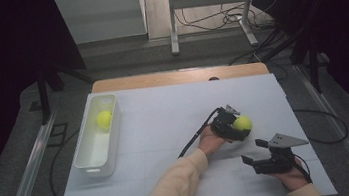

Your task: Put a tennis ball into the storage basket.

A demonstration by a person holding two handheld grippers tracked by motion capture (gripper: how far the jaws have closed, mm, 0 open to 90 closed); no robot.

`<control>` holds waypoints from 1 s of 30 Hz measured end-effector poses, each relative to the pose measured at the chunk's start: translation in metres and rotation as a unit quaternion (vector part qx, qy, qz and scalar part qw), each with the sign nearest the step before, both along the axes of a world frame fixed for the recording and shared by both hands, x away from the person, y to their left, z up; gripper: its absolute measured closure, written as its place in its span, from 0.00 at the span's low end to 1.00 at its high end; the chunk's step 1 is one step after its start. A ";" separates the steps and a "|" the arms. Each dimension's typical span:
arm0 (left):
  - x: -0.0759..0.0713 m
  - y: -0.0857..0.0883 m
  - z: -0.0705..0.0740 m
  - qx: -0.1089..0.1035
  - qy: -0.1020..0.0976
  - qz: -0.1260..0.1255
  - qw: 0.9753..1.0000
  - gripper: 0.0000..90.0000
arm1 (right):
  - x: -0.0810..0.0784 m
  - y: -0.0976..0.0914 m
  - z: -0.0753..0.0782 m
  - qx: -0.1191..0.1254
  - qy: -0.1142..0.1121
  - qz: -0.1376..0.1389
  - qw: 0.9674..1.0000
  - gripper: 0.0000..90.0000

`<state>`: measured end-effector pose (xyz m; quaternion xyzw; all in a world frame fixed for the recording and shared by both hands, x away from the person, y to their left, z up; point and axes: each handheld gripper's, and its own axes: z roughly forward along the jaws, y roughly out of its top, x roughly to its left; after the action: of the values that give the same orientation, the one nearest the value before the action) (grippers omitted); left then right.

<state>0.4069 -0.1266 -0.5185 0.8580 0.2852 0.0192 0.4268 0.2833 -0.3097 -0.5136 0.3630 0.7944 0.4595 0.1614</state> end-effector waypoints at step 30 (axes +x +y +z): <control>-0.005 0.018 0.012 -0.006 -0.005 0.003 1.000 0.30 | 0.000 0.000 -0.001 -0.003 0.000 0.001 1.000 0.17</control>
<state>0.4020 -0.1087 -0.5070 0.8542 0.2857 0.0235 0.4338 0.2836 -0.3097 -0.5142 0.3619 0.7960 0.4575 0.1616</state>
